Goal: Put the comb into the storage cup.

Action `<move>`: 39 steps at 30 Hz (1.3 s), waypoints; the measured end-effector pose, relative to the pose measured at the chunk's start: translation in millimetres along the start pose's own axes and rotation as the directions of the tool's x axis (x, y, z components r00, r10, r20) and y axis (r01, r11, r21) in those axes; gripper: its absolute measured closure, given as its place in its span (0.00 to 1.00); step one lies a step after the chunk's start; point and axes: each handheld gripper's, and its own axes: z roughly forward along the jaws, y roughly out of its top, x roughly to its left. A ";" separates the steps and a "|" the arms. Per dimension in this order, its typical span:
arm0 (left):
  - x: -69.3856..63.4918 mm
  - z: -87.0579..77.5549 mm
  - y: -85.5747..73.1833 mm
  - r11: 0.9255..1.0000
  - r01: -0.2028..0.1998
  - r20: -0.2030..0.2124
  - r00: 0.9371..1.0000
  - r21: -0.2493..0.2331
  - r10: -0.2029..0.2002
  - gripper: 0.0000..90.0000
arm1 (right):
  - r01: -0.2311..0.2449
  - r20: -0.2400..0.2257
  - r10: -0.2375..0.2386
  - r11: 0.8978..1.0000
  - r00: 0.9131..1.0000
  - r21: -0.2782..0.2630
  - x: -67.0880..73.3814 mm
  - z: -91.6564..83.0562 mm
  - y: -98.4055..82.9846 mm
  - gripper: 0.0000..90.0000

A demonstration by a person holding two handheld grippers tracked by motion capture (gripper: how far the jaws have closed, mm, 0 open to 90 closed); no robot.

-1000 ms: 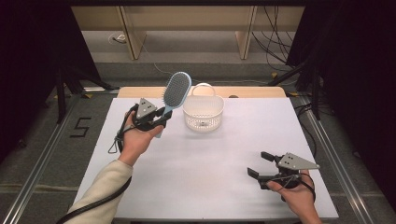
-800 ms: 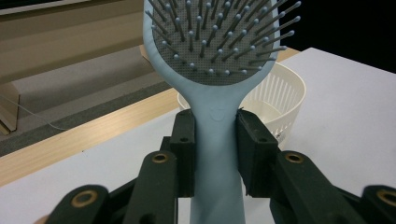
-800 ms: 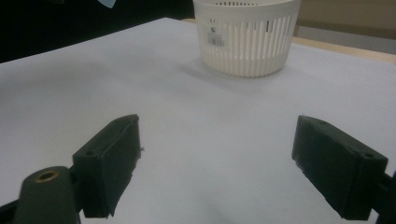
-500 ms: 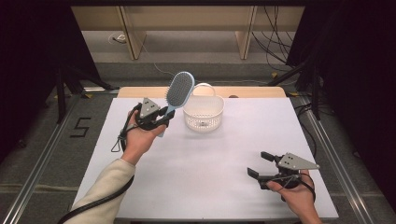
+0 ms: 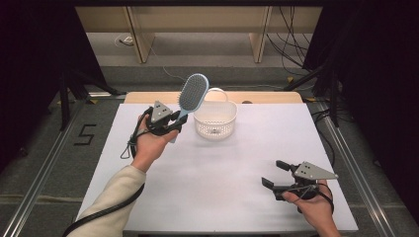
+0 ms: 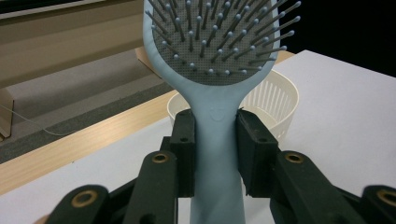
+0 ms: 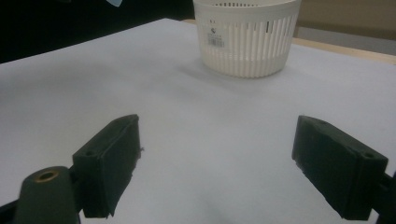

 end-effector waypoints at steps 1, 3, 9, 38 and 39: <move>-0.4 0.4 0.0 1.000 0.003 -0.001 1.000 -0.003 -0.003 0.77 | 0.000 0.000 0.000 1.000 1.000 0.000 -0.1 0.0 -0.1 0.18; -0.8 0.9 0.2 1.000 0.006 0.001 1.000 -0.002 -0.006 0.77 | 0.000 0.000 0.000 1.000 1.000 0.001 -0.2 0.0 -0.1 0.18; -1.8 2.4 2.3 1.000 0.002 0.003 1.000 -0.005 -0.002 0.77 | 0.000 0.000 0.000 1.000 1.000 0.000 -0.1 0.0 -0.1 0.18; -2.6 11.9 7.5 1.000 -0.012 0.018 1.000 -0.008 0.012 0.77 | -0.001 -0.003 0.001 1.000 1.000 -0.001 0.1 0.0 0.0 0.18; -2.7 12.1 7.4 1.000 -0.011 0.018 1.000 -0.009 0.011 0.77 | 0.000 -0.002 0.000 1.000 1.000 0.000 0.1 0.0 0.0 0.18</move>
